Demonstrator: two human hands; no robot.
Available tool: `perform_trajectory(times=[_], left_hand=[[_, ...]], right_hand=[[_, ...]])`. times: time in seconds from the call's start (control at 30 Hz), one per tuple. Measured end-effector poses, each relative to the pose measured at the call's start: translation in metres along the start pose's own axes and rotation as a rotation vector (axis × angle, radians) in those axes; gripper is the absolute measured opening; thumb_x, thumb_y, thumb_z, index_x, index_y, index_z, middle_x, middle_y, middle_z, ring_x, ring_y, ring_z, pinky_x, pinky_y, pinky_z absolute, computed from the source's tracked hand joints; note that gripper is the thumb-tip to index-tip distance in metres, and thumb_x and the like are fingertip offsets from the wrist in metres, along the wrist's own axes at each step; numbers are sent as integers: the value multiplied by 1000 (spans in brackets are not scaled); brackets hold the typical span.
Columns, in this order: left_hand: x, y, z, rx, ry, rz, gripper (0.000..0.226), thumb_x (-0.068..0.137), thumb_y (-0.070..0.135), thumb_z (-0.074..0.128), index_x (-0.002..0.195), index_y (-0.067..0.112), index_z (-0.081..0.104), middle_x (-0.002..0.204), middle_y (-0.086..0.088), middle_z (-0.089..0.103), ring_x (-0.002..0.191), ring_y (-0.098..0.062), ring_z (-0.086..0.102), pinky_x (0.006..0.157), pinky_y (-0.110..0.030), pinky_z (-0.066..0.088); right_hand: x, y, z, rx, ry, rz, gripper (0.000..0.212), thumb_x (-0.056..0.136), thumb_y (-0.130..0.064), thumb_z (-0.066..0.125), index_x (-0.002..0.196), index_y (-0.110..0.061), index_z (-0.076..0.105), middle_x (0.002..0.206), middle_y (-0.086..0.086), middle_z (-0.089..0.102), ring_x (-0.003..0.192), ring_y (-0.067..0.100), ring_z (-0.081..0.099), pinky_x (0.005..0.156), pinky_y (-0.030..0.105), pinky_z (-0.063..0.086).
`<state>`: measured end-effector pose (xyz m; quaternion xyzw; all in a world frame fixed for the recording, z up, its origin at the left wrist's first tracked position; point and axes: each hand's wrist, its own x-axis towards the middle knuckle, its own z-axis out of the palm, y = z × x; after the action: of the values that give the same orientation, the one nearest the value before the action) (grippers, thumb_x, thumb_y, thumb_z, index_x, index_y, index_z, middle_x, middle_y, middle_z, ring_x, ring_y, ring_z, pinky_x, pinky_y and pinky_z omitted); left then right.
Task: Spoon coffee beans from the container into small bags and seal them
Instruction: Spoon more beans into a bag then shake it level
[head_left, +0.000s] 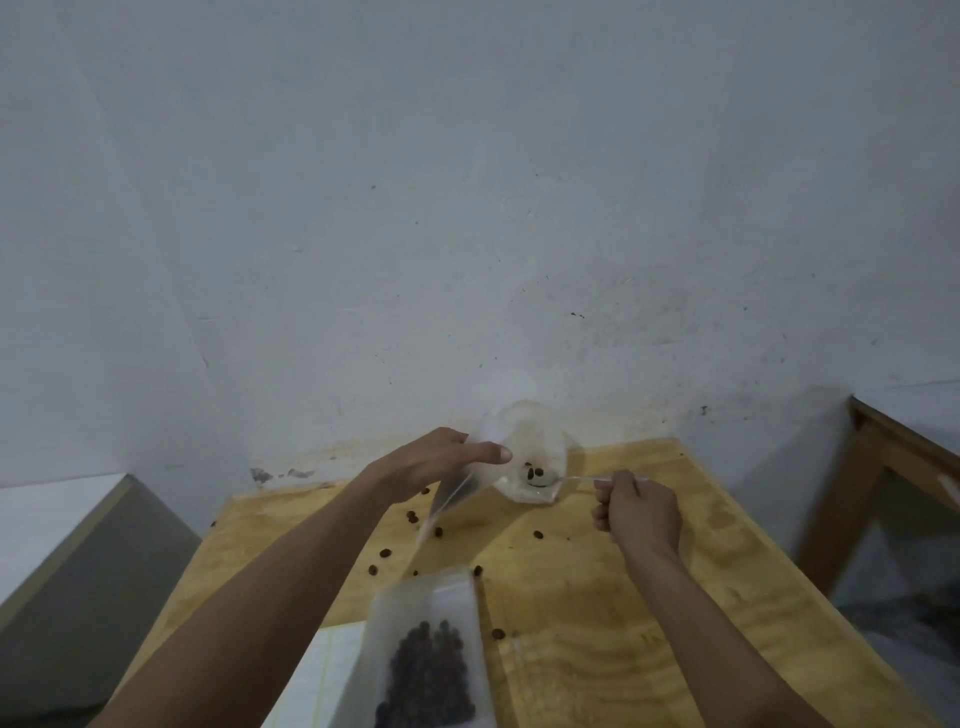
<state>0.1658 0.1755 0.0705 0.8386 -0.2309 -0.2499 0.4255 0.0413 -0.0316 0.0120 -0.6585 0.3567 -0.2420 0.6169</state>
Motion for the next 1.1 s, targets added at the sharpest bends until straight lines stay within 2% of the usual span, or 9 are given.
perform_trajectory(times=[0.1,0.23,0.4,0.57,0.7,0.77,0.87,1.0,1.1], left_hand=[[-4,-7,-2,-21,9,-18,55,86,59,69,127,21,67,131,2,61,122,-25,54,107,-40,37],[-6,-9,-1,-56,-28,10,60,70,67,73,112,25,73,124,2,71,116,-24,63,112,-45,42],[-7,-7,3,-45,-57,31,37,82,54,74,109,29,73,120,4,71,113,-22,63,102,-38,46],[-9,-8,6,-34,-29,47,66,69,65,75,119,22,73,122,0,70,114,-24,63,107,-43,46],[-10,-9,5,-47,-20,42,81,62,71,75,126,20,70,126,0,68,117,-25,61,111,-48,44],[-10,-8,5,-48,-27,46,78,65,69,76,124,19,71,126,0,69,117,-26,62,111,-48,44],[-12,-4,7,-52,-30,59,68,73,62,74,123,17,70,124,0,68,115,-24,61,109,-45,44],[-8,-1,8,-66,-43,63,27,88,50,72,101,26,72,107,8,68,105,-18,60,98,-39,42],[-4,1,8,-75,-33,54,28,84,56,73,99,32,74,114,8,68,111,-22,60,106,-44,40]], right_hand=[[-2,-12,-7,-36,11,-87,40,105,-18,47,80,0,73,65,10,69,47,17,62,38,18,43],[-1,-34,-11,-22,38,-174,41,103,-21,49,74,-7,75,59,6,69,45,16,63,52,32,56],[-3,-64,-8,-37,-23,-302,39,102,-20,50,77,-3,75,62,6,70,45,18,64,51,32,56],[-10,-76,-2,-190,-97,-561,43,104,-22,50,72,-3,73,56,1,68,43,14,65,54,38,61],[-1,-74,-4,-224,-32,-713,49,104,-23,49,70,6,70,52,4,65,45,30,64,51,48,57],[4,-69,-5,-304,24,-805,49,105,-25,48,69,3,68,47,10,59,42,31,59,45,44,52],[6,-57,2,-495,9,-938,41,106,-23,48,72,-6,64,49,-5,50,42,16,48,45,29,36],[6,-26,14,-933,-164,-1107,10,93,-7,64,98,-9,72,73,5,66,53,25,62,38,31,45],[14,-11,20,-993,-207,-1064,29,74,-1,81,102,-8,75,73,6,68,51,25,63,33,28,41]])
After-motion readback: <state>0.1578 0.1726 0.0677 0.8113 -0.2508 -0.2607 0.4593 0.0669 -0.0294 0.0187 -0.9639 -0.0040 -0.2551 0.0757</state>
